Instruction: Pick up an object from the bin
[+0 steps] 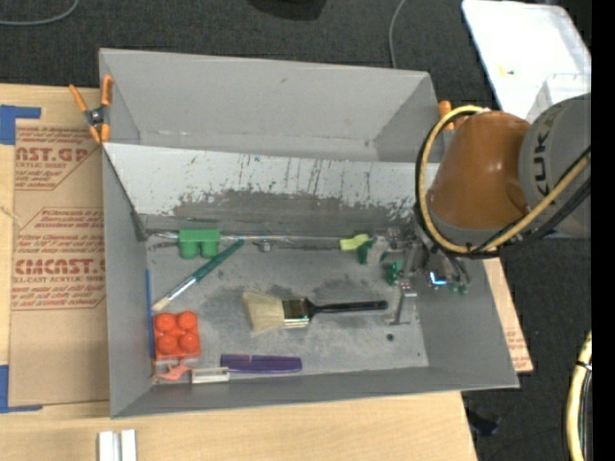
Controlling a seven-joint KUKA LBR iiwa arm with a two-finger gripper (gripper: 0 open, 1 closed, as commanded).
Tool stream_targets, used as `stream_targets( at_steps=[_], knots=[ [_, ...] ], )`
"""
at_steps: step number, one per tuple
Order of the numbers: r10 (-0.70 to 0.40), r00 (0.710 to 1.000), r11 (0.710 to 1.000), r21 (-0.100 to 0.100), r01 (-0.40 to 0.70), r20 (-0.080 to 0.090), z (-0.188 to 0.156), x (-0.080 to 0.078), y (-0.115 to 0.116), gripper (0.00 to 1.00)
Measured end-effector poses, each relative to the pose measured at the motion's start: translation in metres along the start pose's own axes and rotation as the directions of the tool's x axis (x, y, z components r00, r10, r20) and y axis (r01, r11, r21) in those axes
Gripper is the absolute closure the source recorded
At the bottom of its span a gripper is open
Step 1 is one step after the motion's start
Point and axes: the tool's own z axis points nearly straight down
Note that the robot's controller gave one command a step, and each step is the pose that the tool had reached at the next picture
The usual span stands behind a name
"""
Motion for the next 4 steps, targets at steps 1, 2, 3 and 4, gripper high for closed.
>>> stream_targets(
  at_steps=[1,2,3,4],
  knots=[
    [-0.335,0.942,0.942,0.000,0.335,0.004,0.065,-0.031,0.054,0.00],
    [-0.300,0.954,0.954,-0.001,0.300,0.000,0.027,-0.023,0.069,0.00],
    [-0.338,0.941,0.941,-0.002,0.338,0.002,0.055,-0.027,0.063,0.00],
    [-0.345,0.938,0.938,-0.002,0.345,0.008,0.071,-0.007,0.089,0.00]
  ],
)
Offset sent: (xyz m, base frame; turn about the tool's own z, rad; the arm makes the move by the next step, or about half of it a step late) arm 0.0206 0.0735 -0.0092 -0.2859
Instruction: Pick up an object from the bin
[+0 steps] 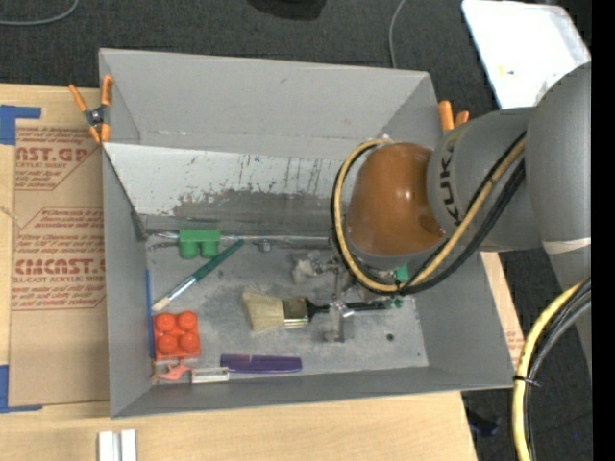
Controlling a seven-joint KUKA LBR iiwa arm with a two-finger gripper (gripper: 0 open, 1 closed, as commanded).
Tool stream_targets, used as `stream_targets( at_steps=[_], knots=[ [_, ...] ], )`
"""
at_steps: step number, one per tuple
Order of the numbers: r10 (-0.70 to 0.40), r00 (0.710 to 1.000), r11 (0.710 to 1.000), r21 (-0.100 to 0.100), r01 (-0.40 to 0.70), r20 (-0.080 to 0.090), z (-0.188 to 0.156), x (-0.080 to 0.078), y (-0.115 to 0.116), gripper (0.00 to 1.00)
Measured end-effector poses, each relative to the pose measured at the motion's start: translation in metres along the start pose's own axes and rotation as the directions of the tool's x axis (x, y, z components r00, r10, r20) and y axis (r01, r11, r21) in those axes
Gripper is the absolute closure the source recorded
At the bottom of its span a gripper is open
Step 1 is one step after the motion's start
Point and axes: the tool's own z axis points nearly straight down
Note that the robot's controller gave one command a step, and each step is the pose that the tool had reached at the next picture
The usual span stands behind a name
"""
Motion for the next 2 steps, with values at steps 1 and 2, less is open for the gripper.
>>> stream_targets(
  at_steps=[1,2],
  knots=[
    [0.006,1.000,1.000,0.001,-0.006,-0.005,-0.0042,-0.0051,-0.0248,1.00],
    [0.006,1.000,1.000,0.001,-0.006,-0.005,-0.0042,-0.0051,-0.0248,1.00]
  ],
)
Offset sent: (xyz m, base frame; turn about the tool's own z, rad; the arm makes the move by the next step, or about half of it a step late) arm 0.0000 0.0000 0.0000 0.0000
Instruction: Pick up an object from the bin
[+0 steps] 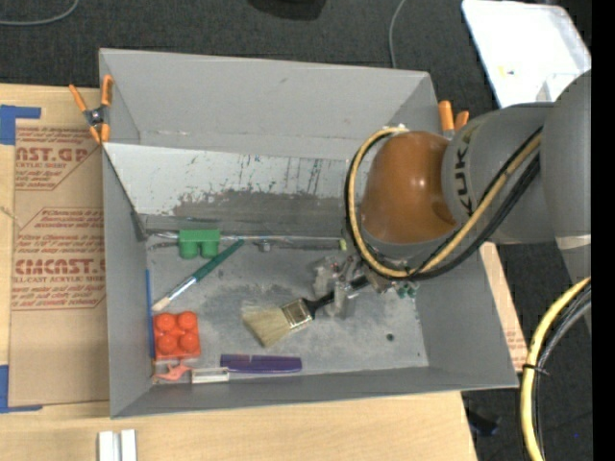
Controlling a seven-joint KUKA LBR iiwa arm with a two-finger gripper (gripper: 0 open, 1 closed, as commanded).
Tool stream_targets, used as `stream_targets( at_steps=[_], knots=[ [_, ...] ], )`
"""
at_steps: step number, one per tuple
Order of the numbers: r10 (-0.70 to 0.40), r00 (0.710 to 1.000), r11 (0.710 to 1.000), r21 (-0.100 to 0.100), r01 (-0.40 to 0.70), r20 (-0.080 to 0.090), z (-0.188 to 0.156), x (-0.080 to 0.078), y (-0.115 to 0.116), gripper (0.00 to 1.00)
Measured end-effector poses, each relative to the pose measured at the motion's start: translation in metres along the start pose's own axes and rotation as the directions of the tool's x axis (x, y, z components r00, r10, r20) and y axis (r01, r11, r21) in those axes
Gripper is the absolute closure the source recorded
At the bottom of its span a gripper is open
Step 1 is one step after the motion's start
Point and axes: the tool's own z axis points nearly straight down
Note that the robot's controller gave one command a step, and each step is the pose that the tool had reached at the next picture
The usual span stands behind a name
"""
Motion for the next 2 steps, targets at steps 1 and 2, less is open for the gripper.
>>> stream_targets(
  at_steps=[1,2],
  knots=[
    [0.000,1.000,1.000,0.000,0.000,-0.001,-0.007,0.000,0.000,1.00],
    [0.000,1.000,1.000,0.000,0.000,-0.001,-0.027,0.000,0.001,1.00]
  ],
)
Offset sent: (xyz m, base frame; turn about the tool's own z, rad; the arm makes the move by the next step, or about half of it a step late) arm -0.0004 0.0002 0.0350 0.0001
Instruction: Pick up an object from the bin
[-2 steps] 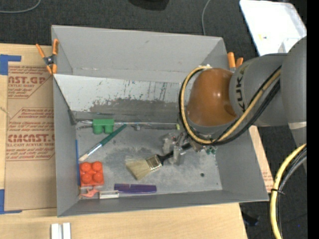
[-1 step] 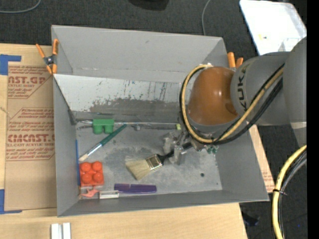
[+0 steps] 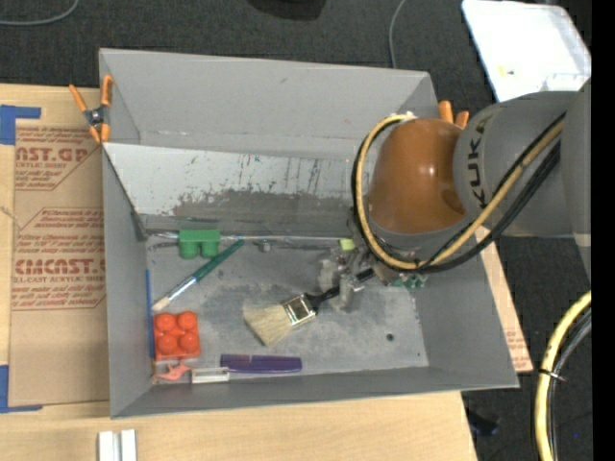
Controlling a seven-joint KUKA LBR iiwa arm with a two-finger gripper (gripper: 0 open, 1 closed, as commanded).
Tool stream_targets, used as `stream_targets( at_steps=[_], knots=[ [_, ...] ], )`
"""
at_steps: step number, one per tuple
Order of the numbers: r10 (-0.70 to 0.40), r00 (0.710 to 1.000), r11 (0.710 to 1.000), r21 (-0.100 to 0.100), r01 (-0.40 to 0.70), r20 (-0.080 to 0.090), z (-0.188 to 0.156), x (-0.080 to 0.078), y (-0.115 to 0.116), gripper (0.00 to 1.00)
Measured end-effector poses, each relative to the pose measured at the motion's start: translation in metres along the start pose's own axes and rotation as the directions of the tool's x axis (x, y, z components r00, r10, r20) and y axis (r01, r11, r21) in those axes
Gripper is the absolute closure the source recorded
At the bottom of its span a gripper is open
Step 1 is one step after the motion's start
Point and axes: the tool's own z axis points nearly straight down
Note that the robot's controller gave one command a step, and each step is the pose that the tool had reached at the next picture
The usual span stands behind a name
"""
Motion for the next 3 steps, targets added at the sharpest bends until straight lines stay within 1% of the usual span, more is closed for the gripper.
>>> stream_targets(
  at_steps=[1,2,3],
  knots=[
    [-0.001,1.000,1.000,0.000,0.001,-0.001,-0.014,0.000,0.001,1.00],
    [0.000,1.000,1.000,0.000,0.000,-0.001,-0.041,0.000,0.001,1.00],
    [-0.001,1.000,1.000,0.001,0.001,0.000,-0.054,0.000,0.002,1.00]
  ],
)
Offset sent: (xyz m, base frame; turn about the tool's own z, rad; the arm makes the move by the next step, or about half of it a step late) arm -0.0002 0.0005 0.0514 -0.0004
